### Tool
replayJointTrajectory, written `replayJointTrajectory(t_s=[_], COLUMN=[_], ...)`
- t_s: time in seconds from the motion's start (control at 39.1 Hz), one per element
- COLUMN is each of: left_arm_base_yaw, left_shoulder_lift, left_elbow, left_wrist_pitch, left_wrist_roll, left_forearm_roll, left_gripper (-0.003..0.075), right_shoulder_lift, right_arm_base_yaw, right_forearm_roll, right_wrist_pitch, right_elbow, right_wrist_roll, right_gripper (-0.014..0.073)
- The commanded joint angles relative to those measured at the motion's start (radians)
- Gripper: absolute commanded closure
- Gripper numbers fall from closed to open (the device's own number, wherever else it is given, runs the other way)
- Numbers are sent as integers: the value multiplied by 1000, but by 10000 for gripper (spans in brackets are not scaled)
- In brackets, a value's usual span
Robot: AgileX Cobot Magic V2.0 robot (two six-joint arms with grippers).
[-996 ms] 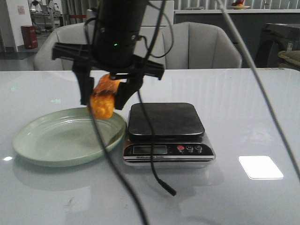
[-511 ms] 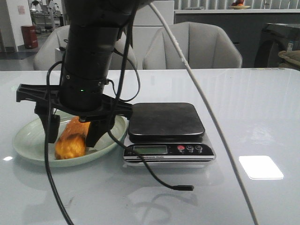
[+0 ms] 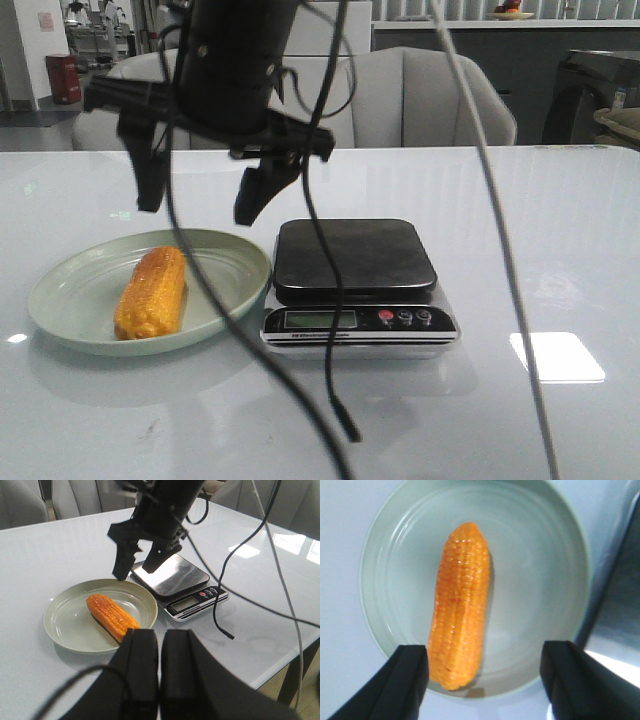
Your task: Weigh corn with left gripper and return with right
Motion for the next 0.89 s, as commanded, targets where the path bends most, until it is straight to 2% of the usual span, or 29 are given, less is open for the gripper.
replayJointTrajectory(t_s=[0.0, 0.2, 0.38, 0.56, 0.87], left_arm_base_yaw=[-3, -3, -3, -3, -3], left_shoulder_lift=[-6, -6, -6, -6, -6], left_elbow=[-23, -23, -23, -23, -23], left_wrist_pitch=[-72, -72, -72, -72, -72], left_wrist_roll=[-1, -1, -1, -1, -1], left_forearm_roll=[-10, -10, -10, -10, -10], left_gripper=[599, 599, 599, 599, 599], right_shoulder_lift=[-128, -208, -292, -415, -720], right_arm_base_yaw=[-44, -135, -195, -246, -247], right_forearm_roll=[25, 48, 101, 227, 224], right_wrist_pitch=[54, 174, 187, 67, -168], right_elbow=[-31, -16, 86, 284, 651], right_wrist_roll=[-152, -346, -524, -654, -673], right_gripper=[28, 28, 28, 28, 28])
